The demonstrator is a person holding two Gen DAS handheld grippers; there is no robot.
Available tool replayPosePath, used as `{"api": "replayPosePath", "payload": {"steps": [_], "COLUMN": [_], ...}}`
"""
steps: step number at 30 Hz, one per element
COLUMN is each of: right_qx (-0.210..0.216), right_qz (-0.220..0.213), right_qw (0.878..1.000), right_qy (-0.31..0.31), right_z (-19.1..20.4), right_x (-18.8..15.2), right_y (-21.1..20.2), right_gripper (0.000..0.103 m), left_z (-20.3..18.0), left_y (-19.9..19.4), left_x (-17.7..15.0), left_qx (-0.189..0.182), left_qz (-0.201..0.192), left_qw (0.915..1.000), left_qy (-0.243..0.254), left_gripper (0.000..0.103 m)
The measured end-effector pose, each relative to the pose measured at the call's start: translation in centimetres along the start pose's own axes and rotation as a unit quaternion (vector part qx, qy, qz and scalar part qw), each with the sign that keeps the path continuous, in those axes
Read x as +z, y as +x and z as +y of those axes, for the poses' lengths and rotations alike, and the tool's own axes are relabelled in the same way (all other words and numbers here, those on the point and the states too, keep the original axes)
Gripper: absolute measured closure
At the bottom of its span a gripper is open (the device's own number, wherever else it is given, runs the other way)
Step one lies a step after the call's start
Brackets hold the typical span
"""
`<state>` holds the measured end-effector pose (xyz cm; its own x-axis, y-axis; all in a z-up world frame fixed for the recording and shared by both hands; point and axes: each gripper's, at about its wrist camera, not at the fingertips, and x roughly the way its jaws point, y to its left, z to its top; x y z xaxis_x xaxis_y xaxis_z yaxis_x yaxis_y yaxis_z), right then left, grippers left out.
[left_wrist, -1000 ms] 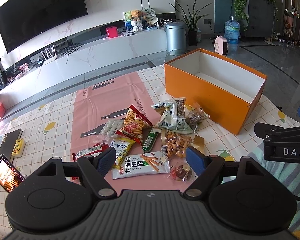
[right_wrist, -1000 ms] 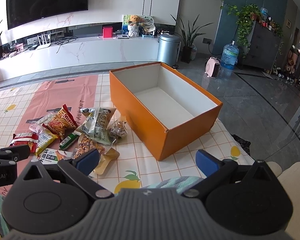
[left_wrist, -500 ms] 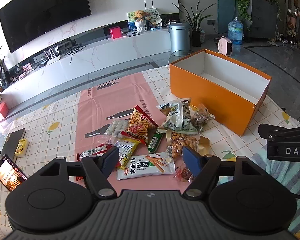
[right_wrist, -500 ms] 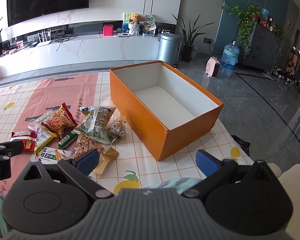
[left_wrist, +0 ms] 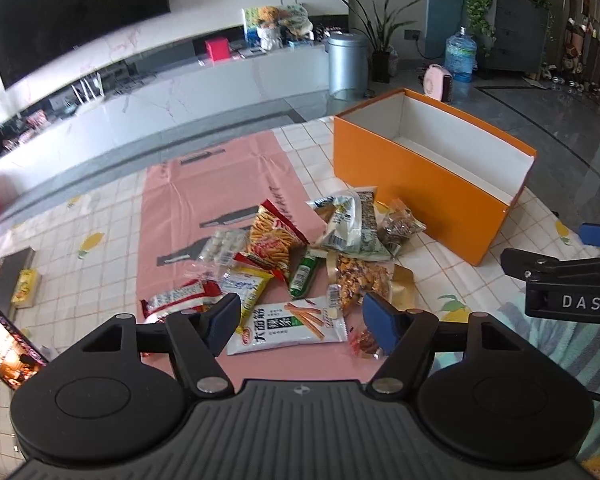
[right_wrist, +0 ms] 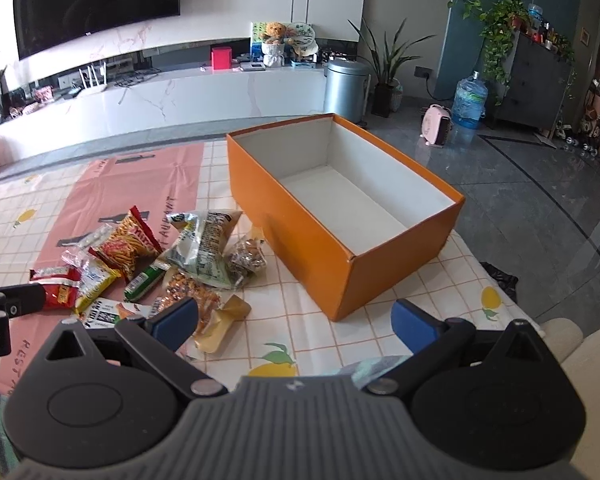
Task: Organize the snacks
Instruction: 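Grasp the white stick-snack bag with the left tool while the right tool grasps the clear candy bag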
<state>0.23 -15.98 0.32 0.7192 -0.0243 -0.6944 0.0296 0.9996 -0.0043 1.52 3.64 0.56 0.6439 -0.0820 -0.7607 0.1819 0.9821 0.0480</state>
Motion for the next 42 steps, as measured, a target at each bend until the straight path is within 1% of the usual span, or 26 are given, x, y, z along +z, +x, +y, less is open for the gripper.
{"api": "replayPosePath", "payload": {"steps": [2,4,5,6,7,9,12,14,17,19,22,25,28,29,32,34,36,39,41,42], "right_qx": [0.011,0.026,0.039,0.05,0.062,0.075,0.094,0.107,0.126,0.139,0.146,0.142,0.137,0.133,0.136,0.134,0.123,0.102,0.09,0.085], "right_qz": [-0.003,0.011,0.023,0.032,0.042,0.062,0.093,0.111,0.136,0.152,0.173,0.192,0.207,0.209,0.222,0.22,0.218,0.219,0.223,0.224], "right_qw": [1.0,0.999,0.998,0.998,0.996,0.994,0.99,0.987,0.982,0.978,0.974,0.971,0.969,0.969,0.965,0.966,0.968,0.97,0.971,0.971], "right_qy": [0.014,0.026,0.032,0.036,0.039,0.045,0.042,0.036,0.027,0.018,0.011,0.009,0.007,0.004,0.008,0.002,-0.006,0.002,0.01,0.015], "right_z": [-0.2,-0.2,-0.2,-0.1,0.1,0.5,1.6,2.6,4.2,5.4,6.8,7.4,7.4,7.5,7.3,7.2,7.0,5.8,5.0,4.6], "right_x": [-0.2,-0.2,-0.2,-0.3,-0.4,-0.7,-1.5,-2.0,-2.5,-2.9,-3.2,-3.3,-3.6,-3.7,-4.1,-4.1,-4.2,-4.1,-4.0,-3.9], "right_y": [0.5,1.4,2.0,2.5,3.1,4.3,6.2,7.3,9.0,10.2,11.9,13.4,14.4,14.8,15.7,15.7,15.8,15.9,16.1,16.1], "right_gripper": [0.004,0.004,0.007,0.014,0.018,0.025,0.028,0.028,0.028,0.028,0.028,0.028,0.029,0.034,0.044,0.047,0.054,0.053,0.053,0.052], "left_z": [1.0,1.8,2.0,2.2,2.4,2.6,2.5,2.5,2.3,2.2,2.3,2.4,2.3,2.3,2.3,2.2,2.0,1.6,1.5,1.5], "left_y": [0.4,1.0,1.5,1.8,2.4,3.5,4.9,5.9,7.2,7.8,9.0,10.6,12.3,12.7,13.8,14.4,15.1,16.2,17.0,17.4], "left_x": [0.3,0.5,0.5,0.5,0.5,0.2,-0.2,-0.6,-0.8,-0.8,-0.7,-0.9,-1.2,-1.3,-1.4,-1.5,-1.6,-1.8,-1.9,-1.9], "left_qx": [-0.024,-0.042,-0.048,-0.053,-0.057,-0.057,-0.074,-0.085,-0.085,-0.084,-0.097,-0.11,-0.118,-0.124,-0.144,-0.162,-0.167,-0.167,-0.166,-0.163], "left_qz": [0.014,0.031,0.04,0.047,0.056,0.072,0.093,0.11,0.132,0.14,0.144,0.141,0.146,0.146,0.144,0.141,0.14,0.144,0.149,0.152], "left_qw": [0.9996,0.9986,0.998,0.9975,0.9968,0.9955,0.9914,0.9872,0.9802,0.9744,0.9652,0.9559,0.9454,0.9412,0.93,0.9192,0.9104,0.8965,0.8902,0.8884], "left_qy": [-0.007,-0.008,-0.002,0.004,0.011,0.024,0.055,0.078,0.121,0.155,0.196,0.233,0.267,0.279,0.306,0.33,0.352,0.384,0.397,0.401], "left_gripper": [0.021,0.021,0.023,0.029,0.036,0.04,0.04,0.039,0.036,0.03,0.028,0.026,0.026,0.026,0.026,0.026,0.026,0.026,0.026,0.026]}}
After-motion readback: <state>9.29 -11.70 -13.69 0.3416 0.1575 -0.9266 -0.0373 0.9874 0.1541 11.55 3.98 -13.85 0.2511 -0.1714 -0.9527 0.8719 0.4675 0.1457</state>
